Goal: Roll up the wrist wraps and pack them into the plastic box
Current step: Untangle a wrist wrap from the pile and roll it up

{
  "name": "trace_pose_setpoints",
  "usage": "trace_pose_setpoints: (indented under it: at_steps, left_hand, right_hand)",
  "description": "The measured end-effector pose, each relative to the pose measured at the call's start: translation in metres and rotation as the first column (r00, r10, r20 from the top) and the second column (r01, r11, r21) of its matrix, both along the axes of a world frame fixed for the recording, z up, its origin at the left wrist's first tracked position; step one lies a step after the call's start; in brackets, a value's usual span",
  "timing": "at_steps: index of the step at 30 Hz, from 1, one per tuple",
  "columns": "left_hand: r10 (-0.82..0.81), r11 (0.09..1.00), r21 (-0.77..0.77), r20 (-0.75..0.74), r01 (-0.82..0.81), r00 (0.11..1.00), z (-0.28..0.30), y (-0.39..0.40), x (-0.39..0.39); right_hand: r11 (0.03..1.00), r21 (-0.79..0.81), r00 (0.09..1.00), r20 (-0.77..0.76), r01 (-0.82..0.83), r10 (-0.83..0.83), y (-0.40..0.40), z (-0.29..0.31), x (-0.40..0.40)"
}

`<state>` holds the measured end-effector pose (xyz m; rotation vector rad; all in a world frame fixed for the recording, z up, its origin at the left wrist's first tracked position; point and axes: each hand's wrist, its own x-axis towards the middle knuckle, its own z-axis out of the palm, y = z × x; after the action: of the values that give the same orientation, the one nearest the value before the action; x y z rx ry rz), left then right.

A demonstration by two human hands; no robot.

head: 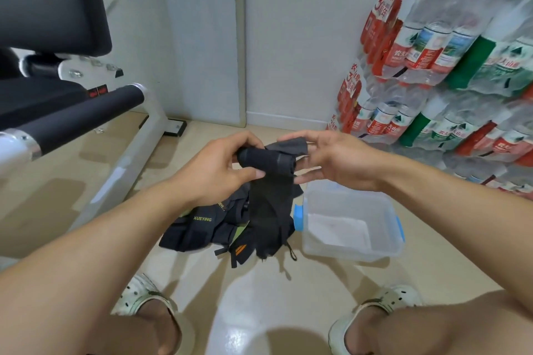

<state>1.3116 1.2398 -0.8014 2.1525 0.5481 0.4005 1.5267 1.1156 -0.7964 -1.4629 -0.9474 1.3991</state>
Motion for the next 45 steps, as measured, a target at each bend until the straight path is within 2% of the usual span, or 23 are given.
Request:
trace_pose_setpoints:
  at_steps: [1, 3, 6, 8, 10, 13, 16, 20, 33, 37, 45]
  left_hand:
    - [-0.019, 1.000, -0.017, -0.002, 0.019, 1.000, 0.001, -0.001, -0.001]
    - [-0.058, 0.998, -0.039, -0.020, 0.057, 0.998, 0.002, -0.003, -0.002]
    - [-0.081, 0.996, 0.030, -0.030, 0.081, 0.996, -0.002, -0.006, -0.001]
    - [-0.075, 0.990, 0.122, 0.006, 0.073, 0.997, -0.004, -0.006, 0.001]
    - [-0.051, 0.967, 0.250, 0.051, 0.037, 0.997, -0.004, -0.005, 0.003]
    - [-0.008, 0.938, 0.345, 0.082, -0.021, 0.997, 0.001, -0.005, 0.004]
    - [-0.001, 0.943, 0.332, 0.077, -0.025, 0.997, 0.005, -0.009, 0.002]
    - [0.010, 0.977, 0.210, 0.057, -0.022, 0.998, 0.006, -0.014, 0.003]
    - [0.050, 0.990, 0.125, 0.066, -0.058, 0.997, 0.001, -0.007, 0.001]
    - [0.042, 0.999, -0.008, 0.056, -0.042, 0.998, 0.004, -0.009, 0.001]
    - [0.018, 0.996, -0.087, 0.054, -0.013, 0.998, 0.004, -0.012, 0.001]
  right_hand:
    - [0.999, 0.046, 0.995, 0.097, -0.020, 0.016, -0.002, -0.003, -0.002]
    - [0.989, 0.146, 0.953, 0.298, 0.011, -0.054, -0.005, -0.006, -0.008]
    - [0.964, 0.241, 0.877, 0.434, 0.109, -0.207, -0.004, -0.006, -0.012]
    - [0.928, 0.322, 0.820, 0.467, 0.190, -0.330, -0.002, -0.008, -0.011]
    - [0.883, 0.390, 0.797, 0.429, 0.261, -0.425, -0.002, -0.009, -0.010]
    - [0.839, 0.460, 0.765, 0.414, 0.291, -0.493, -0.003, -0.007, -0.015]
    - [0.854, 0.447, 0.745, 0.467, 0.265, -0.476, -0.005, -0.009, -0.022]
    - [0.858, 0.429, 0.748, 0.461, 0.284, -0.478, -0.006, -0.010, -0.028]
    - [0.953, 0.274, 0.859, 0.449, 0.128, -0.245, -0.003, -0.012, -0.020]
    - [0.964, 0.251, 0.881, 0.434, 0.085, -0.191, -0.004, -0.010, -0.016]
    - [0.975, 0.221, 0.854, 0.510, -0.010, -0.107, -0.007, -0.007, -0.013]
